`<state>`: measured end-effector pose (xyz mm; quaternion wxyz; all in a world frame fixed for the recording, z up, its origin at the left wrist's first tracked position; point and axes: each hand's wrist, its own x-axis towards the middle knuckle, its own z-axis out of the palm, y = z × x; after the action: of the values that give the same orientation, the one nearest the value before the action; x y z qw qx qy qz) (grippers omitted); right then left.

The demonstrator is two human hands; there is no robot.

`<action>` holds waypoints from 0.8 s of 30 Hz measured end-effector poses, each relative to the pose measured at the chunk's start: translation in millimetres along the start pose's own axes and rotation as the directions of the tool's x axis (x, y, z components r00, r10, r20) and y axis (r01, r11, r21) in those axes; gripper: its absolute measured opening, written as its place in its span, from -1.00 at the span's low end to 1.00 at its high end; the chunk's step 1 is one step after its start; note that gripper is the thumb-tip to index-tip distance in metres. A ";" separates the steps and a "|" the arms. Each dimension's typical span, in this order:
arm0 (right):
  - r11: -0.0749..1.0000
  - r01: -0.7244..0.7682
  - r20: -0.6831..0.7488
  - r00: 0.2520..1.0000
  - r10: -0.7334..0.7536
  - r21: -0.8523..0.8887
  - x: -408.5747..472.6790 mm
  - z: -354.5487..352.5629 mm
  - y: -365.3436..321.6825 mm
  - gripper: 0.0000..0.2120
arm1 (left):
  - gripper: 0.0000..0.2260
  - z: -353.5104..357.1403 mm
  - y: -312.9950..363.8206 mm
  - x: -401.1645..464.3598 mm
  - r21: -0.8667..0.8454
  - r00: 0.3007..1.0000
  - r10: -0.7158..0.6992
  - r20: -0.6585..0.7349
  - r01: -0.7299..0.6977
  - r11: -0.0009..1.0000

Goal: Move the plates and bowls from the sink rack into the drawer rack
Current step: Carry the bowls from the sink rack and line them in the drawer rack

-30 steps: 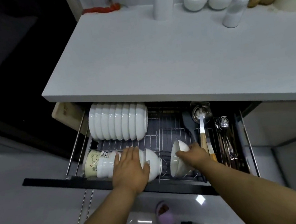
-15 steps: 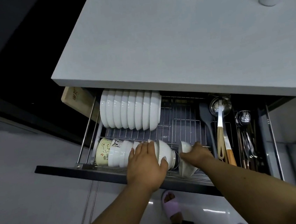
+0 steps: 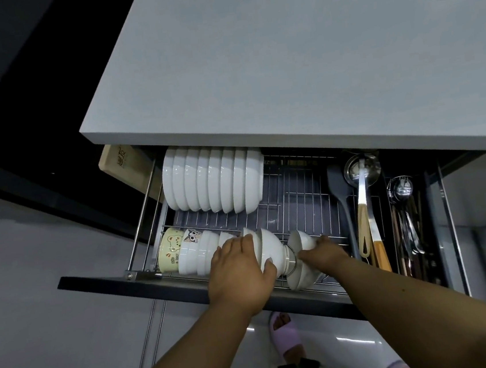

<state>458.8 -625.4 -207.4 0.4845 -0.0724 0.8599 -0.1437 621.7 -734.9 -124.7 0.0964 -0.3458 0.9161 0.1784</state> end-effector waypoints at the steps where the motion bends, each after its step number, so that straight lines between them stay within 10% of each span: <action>1: 1.000 -0.003 0.000 1.000 0.003 -0.003 -0.6 -0.1 -0.2 -0.26 | -0.38 -0.3 0.0 0.1 -0.004 1.000 -0.005 0.007 0.005 1.000; 15: 0.969 0.245 -0.154 0.956 -0.249 -0.044 -65.2 -60.1 11.4 -0.47 | -0.52 -10.1 12.5 9.7 -0.110 0.976 -0.036 0.213 0.060 0.992; 24: 0.949 0.312 -0.393 0.879 -0.269 0.048 -124.6 -147.7 78.8 -0.64 | -0.61 -23.4 132.5 36.4 -0.285 0.953 0.185 0.238 -0.114 0.952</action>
<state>398.7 -491.7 -58.9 0.2842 -0.1447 0.9076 -0.2732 505.0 -673.6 -79.8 0.1550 -0.2580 0.8865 0.3516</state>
